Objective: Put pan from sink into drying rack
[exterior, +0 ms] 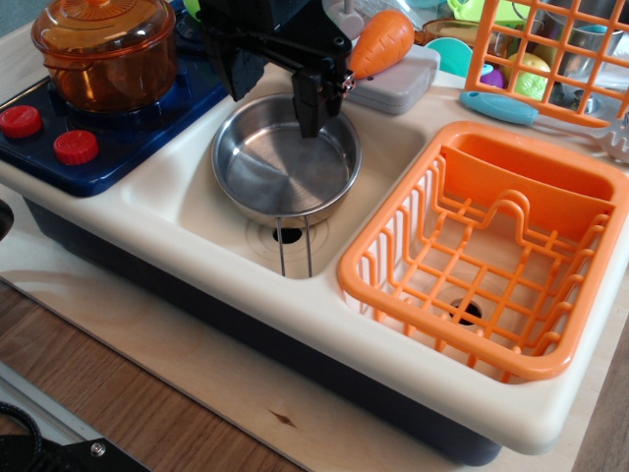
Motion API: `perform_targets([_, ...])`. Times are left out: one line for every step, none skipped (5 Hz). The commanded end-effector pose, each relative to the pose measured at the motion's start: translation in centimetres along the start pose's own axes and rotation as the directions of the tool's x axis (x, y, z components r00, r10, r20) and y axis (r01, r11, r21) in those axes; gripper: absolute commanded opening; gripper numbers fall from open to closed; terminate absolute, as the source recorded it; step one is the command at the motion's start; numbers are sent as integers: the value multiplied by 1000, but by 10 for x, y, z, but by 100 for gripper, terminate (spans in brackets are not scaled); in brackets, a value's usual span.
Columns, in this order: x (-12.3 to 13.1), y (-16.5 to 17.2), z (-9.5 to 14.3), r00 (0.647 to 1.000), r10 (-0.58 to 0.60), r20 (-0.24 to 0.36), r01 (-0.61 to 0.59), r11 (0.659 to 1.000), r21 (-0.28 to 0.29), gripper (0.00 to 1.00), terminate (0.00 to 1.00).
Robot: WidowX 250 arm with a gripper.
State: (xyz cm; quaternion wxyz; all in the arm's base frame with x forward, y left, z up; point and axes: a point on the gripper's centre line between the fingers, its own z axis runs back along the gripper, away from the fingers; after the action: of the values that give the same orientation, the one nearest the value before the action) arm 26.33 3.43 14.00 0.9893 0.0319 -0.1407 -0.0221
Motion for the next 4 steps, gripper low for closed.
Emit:
perform_targets([0,0,0,1000,0,0,0,1000,0,100,0])
perform_targets([-2,3,2,974,-226,33,227,974,-25,100,0])
perform_targets([-6,4,-1,923,-383,39,384,923,-28,100,0])
perform_targets([-15,7,-5,830,-554,72,555,832,2,100,0])
